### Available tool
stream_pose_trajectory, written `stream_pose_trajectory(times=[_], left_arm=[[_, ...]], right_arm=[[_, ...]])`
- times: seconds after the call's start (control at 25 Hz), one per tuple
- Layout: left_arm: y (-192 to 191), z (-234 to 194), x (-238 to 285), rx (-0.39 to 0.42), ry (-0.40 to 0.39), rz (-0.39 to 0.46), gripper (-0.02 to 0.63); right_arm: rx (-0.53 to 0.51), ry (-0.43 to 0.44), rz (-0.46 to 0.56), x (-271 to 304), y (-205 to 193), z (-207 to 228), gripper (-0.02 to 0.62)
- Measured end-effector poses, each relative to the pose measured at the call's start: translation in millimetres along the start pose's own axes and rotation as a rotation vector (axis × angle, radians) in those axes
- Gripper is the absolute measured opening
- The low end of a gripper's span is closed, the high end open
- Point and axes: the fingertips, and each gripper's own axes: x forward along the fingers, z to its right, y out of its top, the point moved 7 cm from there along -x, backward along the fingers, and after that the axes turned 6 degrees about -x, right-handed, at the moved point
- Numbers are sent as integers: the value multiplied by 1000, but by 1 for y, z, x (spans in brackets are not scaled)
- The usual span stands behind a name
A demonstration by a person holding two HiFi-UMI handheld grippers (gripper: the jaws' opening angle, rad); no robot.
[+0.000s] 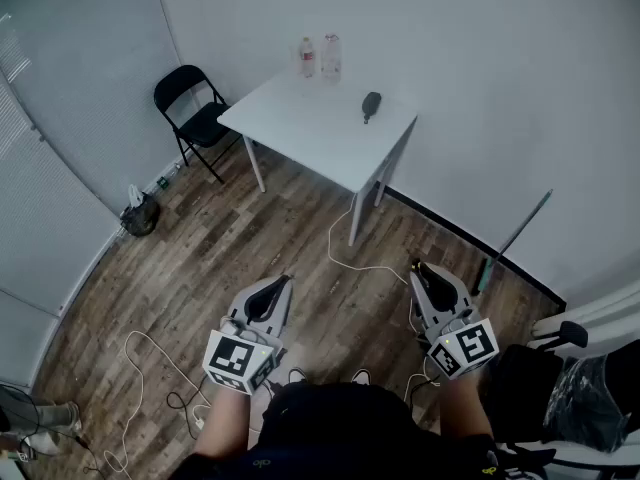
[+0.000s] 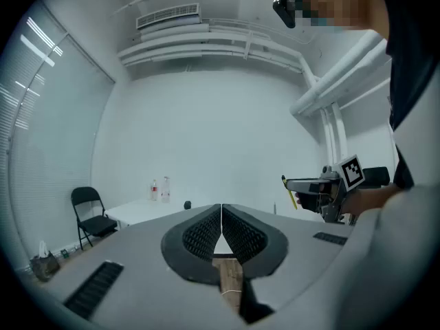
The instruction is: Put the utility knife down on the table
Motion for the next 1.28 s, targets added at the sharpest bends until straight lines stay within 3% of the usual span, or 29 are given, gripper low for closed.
stream_pose_trajectory(times=[0.68, 1.28], left_arm=[[-2, -31, -19, 30, -19, 3, 23], [-12, -103, -65, -1, -21, -39, 23]], right_arm=[[20, -10, 15, 24, 3, -27, 75], [44, 19, 27, 74, -2, -98, 75]])
